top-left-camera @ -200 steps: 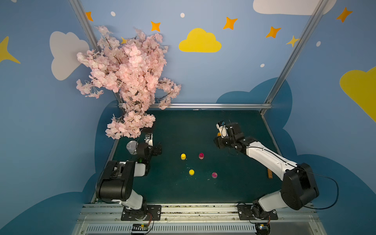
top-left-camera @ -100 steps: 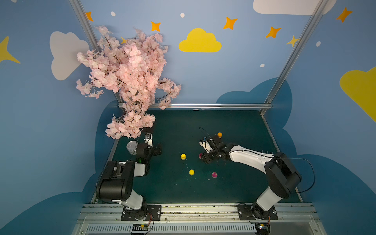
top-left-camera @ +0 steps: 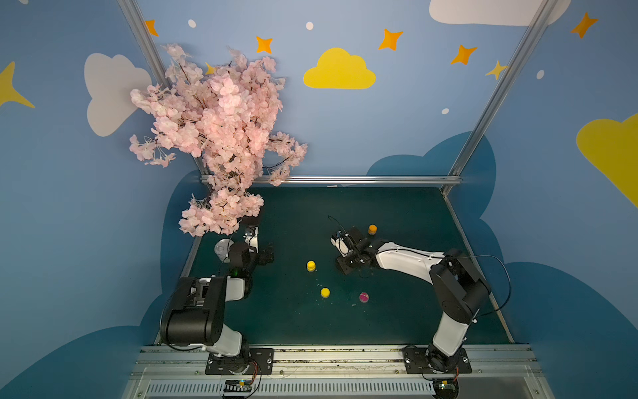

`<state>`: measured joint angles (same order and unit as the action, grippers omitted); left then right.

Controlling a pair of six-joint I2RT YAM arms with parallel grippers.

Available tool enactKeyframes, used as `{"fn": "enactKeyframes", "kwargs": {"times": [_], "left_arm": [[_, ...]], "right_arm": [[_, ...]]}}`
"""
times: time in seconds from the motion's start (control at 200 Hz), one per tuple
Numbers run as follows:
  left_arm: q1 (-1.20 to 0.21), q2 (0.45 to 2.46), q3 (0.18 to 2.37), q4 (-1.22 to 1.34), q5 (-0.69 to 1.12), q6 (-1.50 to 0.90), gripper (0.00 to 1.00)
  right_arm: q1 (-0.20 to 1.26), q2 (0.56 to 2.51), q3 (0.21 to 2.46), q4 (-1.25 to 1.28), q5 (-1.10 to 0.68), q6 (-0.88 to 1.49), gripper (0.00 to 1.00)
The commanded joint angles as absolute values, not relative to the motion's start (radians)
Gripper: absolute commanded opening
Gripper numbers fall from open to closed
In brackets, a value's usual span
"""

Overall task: Close the paint jar lid
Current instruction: Pick up the paint jar from the center of the board.

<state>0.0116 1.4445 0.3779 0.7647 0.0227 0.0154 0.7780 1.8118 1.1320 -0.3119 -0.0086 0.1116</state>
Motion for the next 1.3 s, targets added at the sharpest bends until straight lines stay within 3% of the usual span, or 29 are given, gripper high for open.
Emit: {"fn": "enactKeyframes", "kwargs": {"times": [0.0,0.16,0.25,0.431,0.676,0.801,0.981,1.292], "left_arm": [[-0.025,1.312,0.391,0.661,-0.049,0.025,1.00],[-0.129,1.159,0.399,0.523,-0.138,-0.045,1.00],[-0.273,1.103,0.429,0.425,-0.234,-0.023,1.00],[-0.356,1.040,0.494,0.236,-0.102,-0.113,1.00],[-0.405,0.922,0.385,0.317,-0.091,-0.099,0.98],[-0.409,0.923,0.368,0.354,-0.087,-0.125,1.00],[-0.452,1.020,0.336,0.561,0.118,-0.005,0.99],[-0.566,1.203,0.362,0.820,0.249,0.236,0.86]], "right_arm": [[0.781,1.832,1.169,-0.346,0.017,0.110,0.41],[0.780,1.844,1.178,-0.359,0.014,0.108,0.43],[0.780,1.845,1.178,-0.368,0.018,0.109,0.45],[0.782,1.868,1.193,-0.378,0.021,0.112,0.44],[0.779,1.864,1.203,-0.386,0.031,0.114,0.27],[0.766,1.817,1.212,-0.430,0.035,0.100,0.26],[0.722,1.720,1.254,-0.511,-0.087,0.052,0.24],[0.691,1.627,1.411,-0.652,-0.393,-0.049,0.25]]}}
